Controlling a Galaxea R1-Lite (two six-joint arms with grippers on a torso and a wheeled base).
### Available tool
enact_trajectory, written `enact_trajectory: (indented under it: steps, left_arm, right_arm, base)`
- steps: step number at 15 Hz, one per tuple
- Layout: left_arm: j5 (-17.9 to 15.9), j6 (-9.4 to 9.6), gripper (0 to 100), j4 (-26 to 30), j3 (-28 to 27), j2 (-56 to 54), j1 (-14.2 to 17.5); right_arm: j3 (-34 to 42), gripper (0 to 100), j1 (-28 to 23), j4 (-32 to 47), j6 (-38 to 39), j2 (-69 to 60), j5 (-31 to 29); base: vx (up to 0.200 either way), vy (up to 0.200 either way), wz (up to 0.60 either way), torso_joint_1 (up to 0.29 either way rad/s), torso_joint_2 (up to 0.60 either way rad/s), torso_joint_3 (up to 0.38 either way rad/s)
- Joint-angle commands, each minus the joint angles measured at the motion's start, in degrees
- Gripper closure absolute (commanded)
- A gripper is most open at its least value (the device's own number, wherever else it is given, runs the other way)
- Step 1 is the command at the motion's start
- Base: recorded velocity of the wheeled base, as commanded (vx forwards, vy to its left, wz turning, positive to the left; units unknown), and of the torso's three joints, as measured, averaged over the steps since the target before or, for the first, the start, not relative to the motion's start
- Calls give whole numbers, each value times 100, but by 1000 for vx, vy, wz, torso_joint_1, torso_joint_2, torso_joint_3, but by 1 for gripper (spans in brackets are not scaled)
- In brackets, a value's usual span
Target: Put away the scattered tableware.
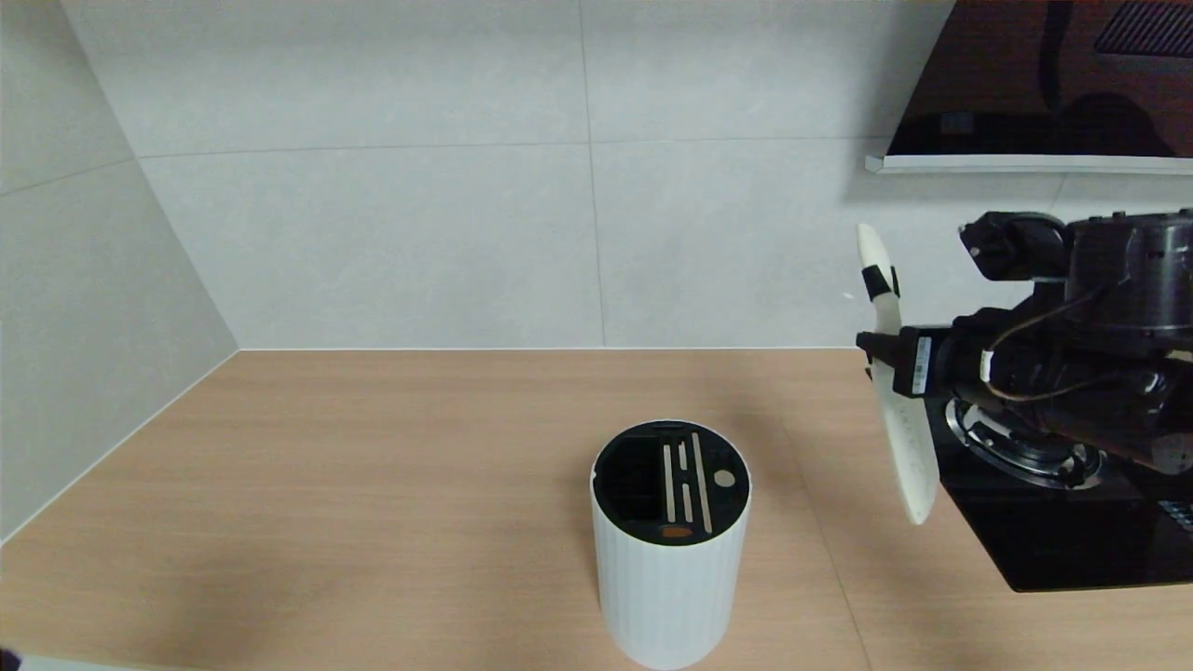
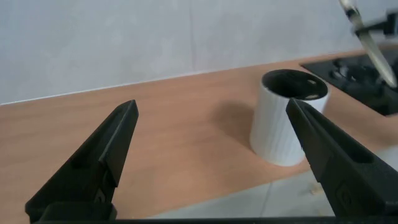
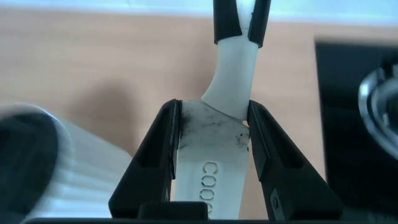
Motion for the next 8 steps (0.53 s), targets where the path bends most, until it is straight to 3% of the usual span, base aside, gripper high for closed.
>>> enact_trajectory:
  steps: [1, 2, 3, 4, 5, 7, 8]
  left_arm:
    - [-182, 271, 0, -636, -1444, 3182, -63]
    - [-173, 219, 0, -917, -1506, 3560, -292]
    - [-173, -89, 0, -1242, -1488, 3911, -617]
    - [-173, -502, 0, -1506, -1400, 4122, -951]
    - [-182, -1082, 0, -1936, -1374, 4430, -1417]
    - [-120, -2031, 0, -2780, -1356, 4808, -2023]
    - [-120, -2348, 0, -2956, -1356, 4852, -2164]
  right_arm:
    - [-677, 100, 444, 216, -76, 137, 5]
    - [-721, 100, 488, 199, -111, 172, 14]
    - [-721, 100, 611, 181, -111, 198, 5]
    - [-668, 100, 716, 172, -85, 172, -4]
    - [-624, 100, 786, 181, -58, 189, 22]
    - [-589, 100, 1006, 163, -49, 172, -22]
    - [-554, 100, 1077, 163, -49, 163, -30]
  base:
    - [0, 0, 0, 0, 0, 0]
    - [0, 0, 0, 0, 0, 0]
    - [0, 0, 0, 0, 0, 0]
    - [0, 0, 0, 0, 0, 0]
    - [0, 0, 0, 0, 0, 0]
    - [0, 0, 0, 0, 0, 0]
    - [0, 0, 0, 0, 0, 0]
